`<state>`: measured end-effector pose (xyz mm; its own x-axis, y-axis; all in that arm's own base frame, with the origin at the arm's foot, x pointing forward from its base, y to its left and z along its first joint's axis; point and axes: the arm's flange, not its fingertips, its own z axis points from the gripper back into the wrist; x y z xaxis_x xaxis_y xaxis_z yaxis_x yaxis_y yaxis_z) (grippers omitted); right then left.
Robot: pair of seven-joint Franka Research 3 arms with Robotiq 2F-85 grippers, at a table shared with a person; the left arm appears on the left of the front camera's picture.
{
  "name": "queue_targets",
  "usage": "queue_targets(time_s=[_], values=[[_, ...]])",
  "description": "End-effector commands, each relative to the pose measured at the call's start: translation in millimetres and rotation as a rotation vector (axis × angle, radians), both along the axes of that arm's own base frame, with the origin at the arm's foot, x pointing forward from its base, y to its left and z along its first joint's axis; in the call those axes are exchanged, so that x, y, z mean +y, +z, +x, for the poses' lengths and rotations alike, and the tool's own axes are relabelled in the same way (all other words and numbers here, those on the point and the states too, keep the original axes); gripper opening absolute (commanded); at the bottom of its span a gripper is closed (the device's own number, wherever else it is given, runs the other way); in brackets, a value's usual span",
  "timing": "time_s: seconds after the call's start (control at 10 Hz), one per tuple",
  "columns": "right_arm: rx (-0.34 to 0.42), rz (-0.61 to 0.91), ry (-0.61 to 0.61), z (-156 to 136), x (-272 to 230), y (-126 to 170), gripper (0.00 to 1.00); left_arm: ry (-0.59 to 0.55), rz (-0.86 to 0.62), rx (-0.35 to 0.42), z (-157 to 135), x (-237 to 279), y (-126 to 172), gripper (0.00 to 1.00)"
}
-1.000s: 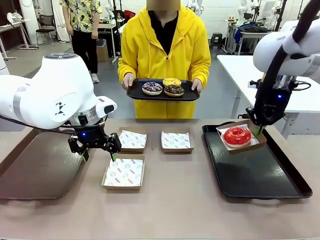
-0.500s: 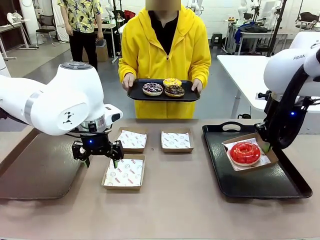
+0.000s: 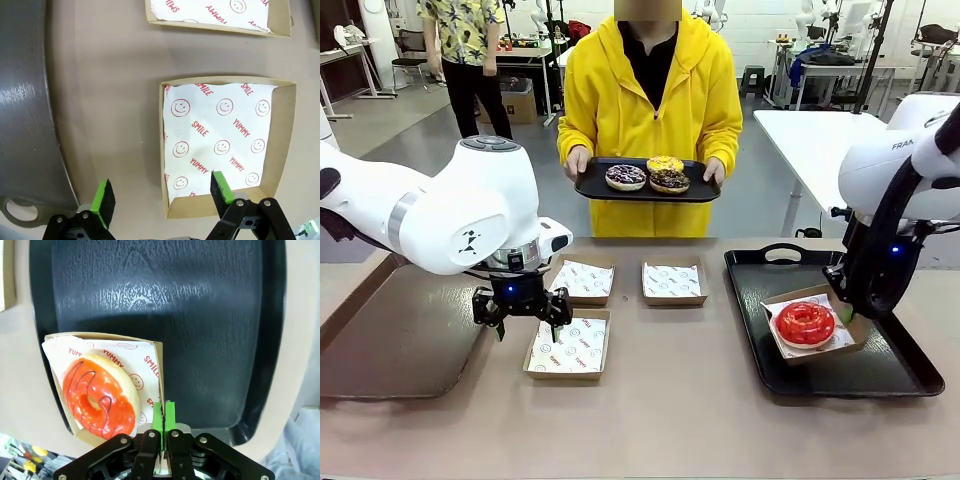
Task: Individually package the donuts and arrange them on the tray.
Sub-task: Place the picked Paper togo box on the Handle tray while simultaneously picking up another Paper togo box from the table with the other hand.
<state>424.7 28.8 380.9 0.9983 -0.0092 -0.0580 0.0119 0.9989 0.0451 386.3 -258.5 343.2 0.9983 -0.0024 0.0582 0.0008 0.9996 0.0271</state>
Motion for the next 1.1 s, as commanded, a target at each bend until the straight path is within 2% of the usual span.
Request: queue_targets(time_s=[0.0,0.5,0.6,0.7,0.8,0.9,1.0], values=[[0.000,0.017,-0.018,5.0,10.9,-9.0,0.01,0.007,0.011,-0.031,3.5,-10.4,-7.6,1.00],[0.010,0.040,-0.009,9.9,17.5,-19.8,0.01,0.006,-0.024,-0.036,7.8,-5.4,-19.8,1.00],[0.010,0.048,0.005,9.4,17.7,-20.2,0.13,-0.002,-0.031,-0.036,7.4,-3.9,-18.9,0.43],[0.016,0.053,0.017,9.1,18.1,-21.2,0.61,0.003,-0.043,-0.037,7.6,-1.7,-18.6,0.42],[0.018,0.054,0.011,9.3,17.8,-20.7,0.73,0.003,-0.049,-0.036,7.5,-1.2,-18.0,0.00],[0.018,0.053,0.007,8.9,17.7,-20.3,1.00,0.002,-0.049,-0.035,6.7,-1.7,-17.2,0.00],[0.017,0.054,0.003,8.9,17.7,-20.1,1.00,0.005,-0.054,-0.036,7.0,-1.2,-15.6,0.00]])
